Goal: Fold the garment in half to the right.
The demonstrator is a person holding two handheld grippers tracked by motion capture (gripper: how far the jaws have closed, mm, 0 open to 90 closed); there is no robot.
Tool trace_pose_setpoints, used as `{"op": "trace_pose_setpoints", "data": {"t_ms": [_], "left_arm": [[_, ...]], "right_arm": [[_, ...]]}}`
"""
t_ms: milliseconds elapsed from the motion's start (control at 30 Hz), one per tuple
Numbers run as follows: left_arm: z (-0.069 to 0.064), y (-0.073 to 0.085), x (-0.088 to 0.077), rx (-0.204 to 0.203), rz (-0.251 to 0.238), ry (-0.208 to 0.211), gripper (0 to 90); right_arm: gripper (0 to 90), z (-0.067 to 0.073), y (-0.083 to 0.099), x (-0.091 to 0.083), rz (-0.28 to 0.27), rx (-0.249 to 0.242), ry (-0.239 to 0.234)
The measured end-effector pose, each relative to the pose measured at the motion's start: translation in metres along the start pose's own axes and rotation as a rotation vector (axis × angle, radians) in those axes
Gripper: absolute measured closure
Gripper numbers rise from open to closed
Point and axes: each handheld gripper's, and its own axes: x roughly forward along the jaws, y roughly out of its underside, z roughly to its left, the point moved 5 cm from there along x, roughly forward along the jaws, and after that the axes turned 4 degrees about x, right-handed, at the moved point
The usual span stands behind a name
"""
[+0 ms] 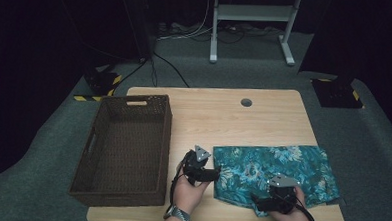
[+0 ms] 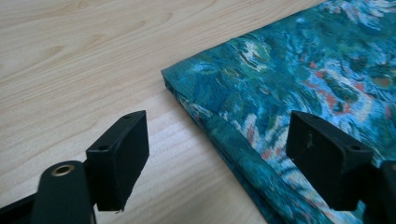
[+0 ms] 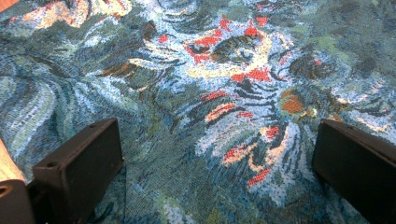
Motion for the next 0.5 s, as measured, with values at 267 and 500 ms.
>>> {"op": "trace_pose_setpoints", "data": {"t_ms": [267,500], "left_arm": [[0.005,-0.007,0.018,-0.013,0.002,-0.05,32.8],[0.009,-0.012,0.031,-0.035,0.005,-0.047,37.7]], "right_arm": [[1.7,0.0,0.0,0.0,0.0,0.0,0.0],[1.7,0.0,0.0,0.0,0.0,0.0,-0.001]]}}
